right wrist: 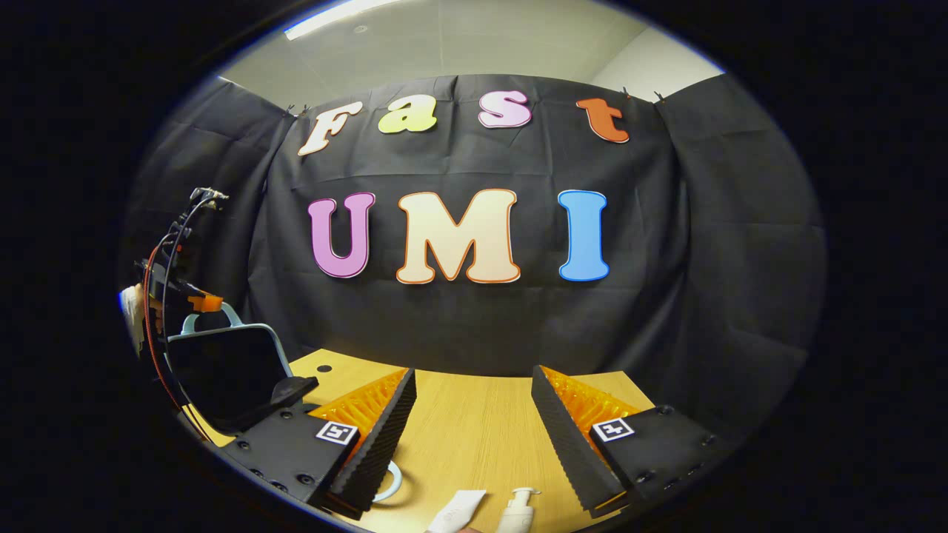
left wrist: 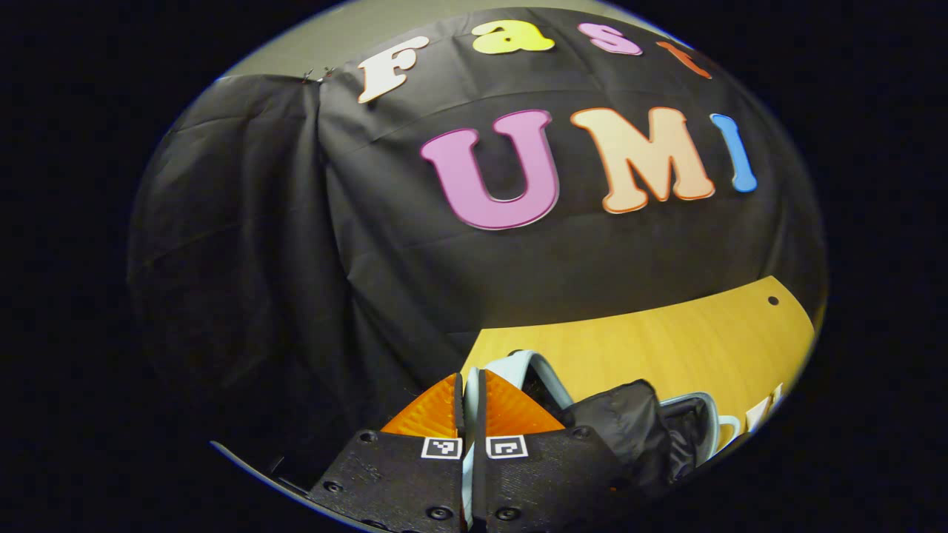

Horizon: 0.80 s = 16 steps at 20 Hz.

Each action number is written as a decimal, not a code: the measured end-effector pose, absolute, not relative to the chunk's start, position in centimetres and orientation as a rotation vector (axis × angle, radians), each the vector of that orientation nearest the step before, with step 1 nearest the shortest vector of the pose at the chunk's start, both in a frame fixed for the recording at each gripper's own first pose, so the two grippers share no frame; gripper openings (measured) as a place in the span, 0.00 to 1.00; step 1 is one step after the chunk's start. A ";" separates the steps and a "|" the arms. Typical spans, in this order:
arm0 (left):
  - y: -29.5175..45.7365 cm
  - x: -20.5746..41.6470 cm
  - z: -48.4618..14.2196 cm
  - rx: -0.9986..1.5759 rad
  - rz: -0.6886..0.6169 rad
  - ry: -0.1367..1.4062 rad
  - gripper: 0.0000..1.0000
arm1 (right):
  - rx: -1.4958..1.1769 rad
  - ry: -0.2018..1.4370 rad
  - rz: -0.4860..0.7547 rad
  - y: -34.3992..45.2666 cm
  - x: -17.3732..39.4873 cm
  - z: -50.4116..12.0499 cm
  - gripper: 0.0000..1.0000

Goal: First open the suitcase, pack the skin care products into it, and then close the suitcase.

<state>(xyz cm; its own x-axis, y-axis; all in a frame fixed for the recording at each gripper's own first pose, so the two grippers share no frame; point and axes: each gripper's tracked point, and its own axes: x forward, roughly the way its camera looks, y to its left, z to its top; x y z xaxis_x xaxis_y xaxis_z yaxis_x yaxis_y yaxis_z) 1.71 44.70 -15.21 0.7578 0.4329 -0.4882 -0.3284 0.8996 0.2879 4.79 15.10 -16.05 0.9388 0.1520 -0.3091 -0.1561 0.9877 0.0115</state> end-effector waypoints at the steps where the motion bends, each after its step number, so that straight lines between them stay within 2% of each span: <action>1: 46.6 1.1 -16.1 0.176 0.445 0.593 0.00 | -0.022 0.315 0.160 15.6 4.9 -16.1 0.99; 6: 53.8 -1.0 -22.1 0.107 0.531 0.678 0.00 | -0.063 0.317 0.171 17.8 5.4 -16.2 0.99; 16: 58.8 -4.7 -36.1 -0.045 0.612 0.883 0.00 | -0.147 0.404 0.157 18.9 5.0 -18.6 1.00</action>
<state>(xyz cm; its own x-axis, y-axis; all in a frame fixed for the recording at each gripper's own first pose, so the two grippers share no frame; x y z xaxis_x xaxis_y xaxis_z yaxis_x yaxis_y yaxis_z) -4.67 58.82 -36.10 0.4765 0.4827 -0.7348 -0.5189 0.8291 0.2081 4.98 18.91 -18.63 0.9078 0.1224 -0.4010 -0.1806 0.9773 -0.1104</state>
